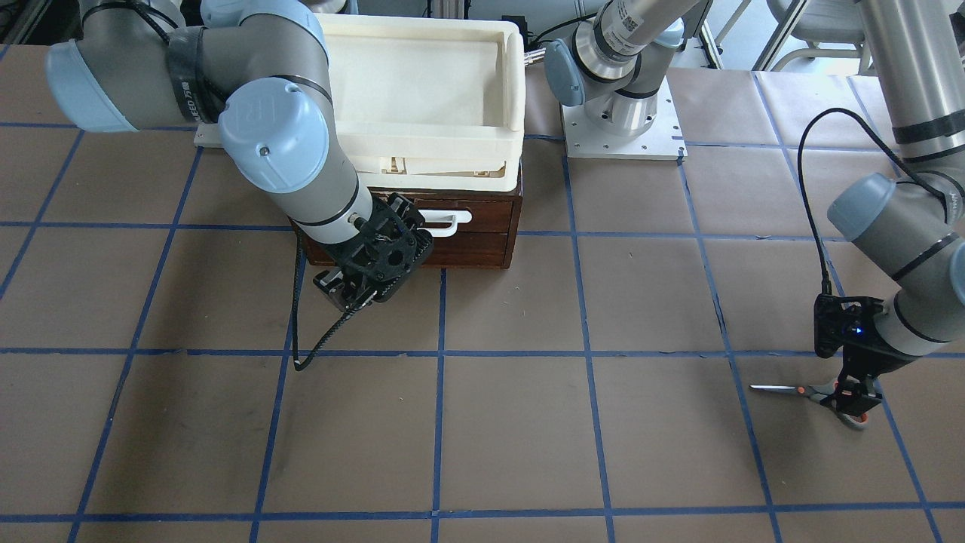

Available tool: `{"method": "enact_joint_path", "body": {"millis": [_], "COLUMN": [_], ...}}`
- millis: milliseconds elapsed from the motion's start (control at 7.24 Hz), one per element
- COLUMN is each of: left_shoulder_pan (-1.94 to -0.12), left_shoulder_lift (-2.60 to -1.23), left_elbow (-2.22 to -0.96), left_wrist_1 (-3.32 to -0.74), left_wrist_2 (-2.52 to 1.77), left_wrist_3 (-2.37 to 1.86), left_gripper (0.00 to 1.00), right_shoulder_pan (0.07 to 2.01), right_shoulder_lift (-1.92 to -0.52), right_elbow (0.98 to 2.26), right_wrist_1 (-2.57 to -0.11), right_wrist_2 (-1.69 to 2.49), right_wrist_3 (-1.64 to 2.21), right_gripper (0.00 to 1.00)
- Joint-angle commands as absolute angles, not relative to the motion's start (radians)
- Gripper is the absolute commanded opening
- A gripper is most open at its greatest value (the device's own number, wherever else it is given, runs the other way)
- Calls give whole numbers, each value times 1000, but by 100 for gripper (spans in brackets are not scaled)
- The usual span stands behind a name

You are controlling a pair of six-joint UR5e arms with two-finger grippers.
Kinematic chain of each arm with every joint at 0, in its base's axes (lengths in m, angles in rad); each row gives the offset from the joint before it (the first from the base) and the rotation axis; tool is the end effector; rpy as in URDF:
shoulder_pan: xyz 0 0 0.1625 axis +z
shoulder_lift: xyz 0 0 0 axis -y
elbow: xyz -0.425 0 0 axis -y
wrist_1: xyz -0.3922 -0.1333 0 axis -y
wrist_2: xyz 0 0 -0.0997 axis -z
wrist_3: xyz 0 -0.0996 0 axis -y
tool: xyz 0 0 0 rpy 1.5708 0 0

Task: Place scissors in drawer with both arms

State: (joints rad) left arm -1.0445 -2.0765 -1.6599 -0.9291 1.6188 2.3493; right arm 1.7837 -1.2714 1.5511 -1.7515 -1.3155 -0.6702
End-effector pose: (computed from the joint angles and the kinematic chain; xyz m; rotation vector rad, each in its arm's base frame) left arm 0.2078 -0.6136 0.2198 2.4399 1.8930 0.0639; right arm 0.2800 -0.5451 0.3546 -1.2101 2.6028 0.0550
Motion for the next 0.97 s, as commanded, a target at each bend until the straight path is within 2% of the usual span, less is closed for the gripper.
{"method": "enact_joint_path", "body": {"millis": [0,276,829], "left_shoulder_pan": [-1026,-1012,-1012], "left_shoulder_lift": [-2137,-2151,-2166], "left_elbow": [-1672,-1669,-1671], "left_wrist_1": [-865,-861,-859], "left_wrist_2": [1611,1611,1603], "left_wrist_3": [2322,2330,2321], "left_gripper": [100,100,98], "right_shoulder_pan": [1795,1802,1838], "right_shoulder_lift": [-1276,-1307,-1295], "right_elbow": [1508,1517,1545], "right_wrist_1": [-1653,-1680,-1678], "right_wrist_2": [-1357,-1359,-1408], "right_wrist_3": [-672,-495,-505], "right_gripper": [100,100,100]}}
